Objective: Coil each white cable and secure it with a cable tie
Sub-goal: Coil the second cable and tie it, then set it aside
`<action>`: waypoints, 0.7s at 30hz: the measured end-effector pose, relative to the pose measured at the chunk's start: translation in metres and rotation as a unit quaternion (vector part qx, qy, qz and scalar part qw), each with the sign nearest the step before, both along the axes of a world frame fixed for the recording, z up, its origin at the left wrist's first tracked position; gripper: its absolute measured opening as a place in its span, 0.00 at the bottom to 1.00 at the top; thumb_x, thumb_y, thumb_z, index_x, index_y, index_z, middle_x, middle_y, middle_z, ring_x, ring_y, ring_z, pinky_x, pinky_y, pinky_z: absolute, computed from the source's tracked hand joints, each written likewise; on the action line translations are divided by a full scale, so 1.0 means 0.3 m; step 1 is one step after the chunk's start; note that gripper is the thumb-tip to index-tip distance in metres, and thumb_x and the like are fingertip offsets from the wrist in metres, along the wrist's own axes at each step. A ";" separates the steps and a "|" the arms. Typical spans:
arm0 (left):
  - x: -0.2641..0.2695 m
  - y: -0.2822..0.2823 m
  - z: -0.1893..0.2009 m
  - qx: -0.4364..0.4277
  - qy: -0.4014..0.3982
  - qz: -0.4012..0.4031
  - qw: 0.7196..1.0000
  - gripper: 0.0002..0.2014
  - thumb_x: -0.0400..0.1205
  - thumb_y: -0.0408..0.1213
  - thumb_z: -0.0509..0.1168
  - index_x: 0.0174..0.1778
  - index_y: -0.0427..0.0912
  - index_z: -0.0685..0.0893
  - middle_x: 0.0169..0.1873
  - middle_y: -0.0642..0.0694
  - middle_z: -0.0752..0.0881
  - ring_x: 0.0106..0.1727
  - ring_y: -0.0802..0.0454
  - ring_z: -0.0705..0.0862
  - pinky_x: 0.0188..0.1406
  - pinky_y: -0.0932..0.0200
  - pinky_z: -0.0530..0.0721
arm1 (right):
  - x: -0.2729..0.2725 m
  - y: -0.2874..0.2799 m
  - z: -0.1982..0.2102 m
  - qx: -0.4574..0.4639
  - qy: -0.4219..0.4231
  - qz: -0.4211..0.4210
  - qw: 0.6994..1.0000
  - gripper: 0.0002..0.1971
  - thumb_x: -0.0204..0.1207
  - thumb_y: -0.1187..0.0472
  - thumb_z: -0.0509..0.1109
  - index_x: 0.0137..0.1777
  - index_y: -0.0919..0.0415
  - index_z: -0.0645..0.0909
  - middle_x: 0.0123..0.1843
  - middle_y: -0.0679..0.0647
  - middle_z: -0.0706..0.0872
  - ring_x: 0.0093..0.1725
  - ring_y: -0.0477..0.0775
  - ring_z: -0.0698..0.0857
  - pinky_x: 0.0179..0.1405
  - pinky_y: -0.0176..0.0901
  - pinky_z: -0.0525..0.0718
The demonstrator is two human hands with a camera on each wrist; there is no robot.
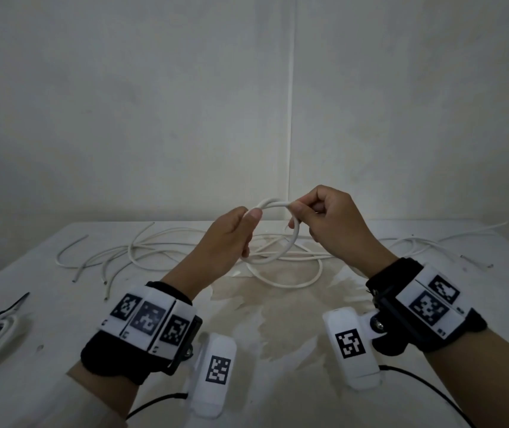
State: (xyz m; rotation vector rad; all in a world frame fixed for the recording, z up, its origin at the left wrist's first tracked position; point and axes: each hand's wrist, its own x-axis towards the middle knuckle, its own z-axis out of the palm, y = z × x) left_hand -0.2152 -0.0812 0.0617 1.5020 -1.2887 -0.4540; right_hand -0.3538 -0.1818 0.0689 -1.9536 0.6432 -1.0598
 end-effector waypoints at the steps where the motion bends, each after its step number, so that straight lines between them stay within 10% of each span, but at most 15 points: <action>1: -0.001 0.001 -0.003 -0.002 -0.002 0.006 1.000 0.18 0.85 0.44 0.54 0.29 0.43 0.67 0.22 0.53 0.69 0.18 0.64 0.69 0.37 0.51 0.74 | 0.000 0.001 0.000 0.002 -0.001 0.005 1.000 0.07 0.78 0.62 0.67 0.37 0.58 0.77 0.35 0.56 0.89 0.19 0.35 0.77 0.22 0.24 0.69; 14: 0.147 0.039 0.013 -0.073 0.220 0.100 0.968 0.19 0.86 0.39 0.54 0.26 0.45 0.65 0.14 0.58 0.65 0.17 0.61 0.62 0.17 0.67 0.66 | -0.035 -0.110 -0.081 -0.188 0.072 -0.047 0.978 0.08 0.81 0.59 0.62 0.55 0.57 0.80 0.30 0.43 0.76 0.29 0.41 0.76 0.33 0.35 0.74; 21: 0.247 0.110 0.016 -0.110 0.263 0.150 0.947 0.19 0.86 0.39 0.52 0.27 0.46 0.63 0.13 0.58 0.62 0.15 0.60 0.59 0.15 0.70 0.64 | -0.030 -0.225 -0.105 -0.356 0.095 -0.124 0.921 0.10 0.80 0.59 0.61 0.46 0.65 0.80 0.38 0.57 0.82 0.34 0.59 0.79 0.35 0.50 0.79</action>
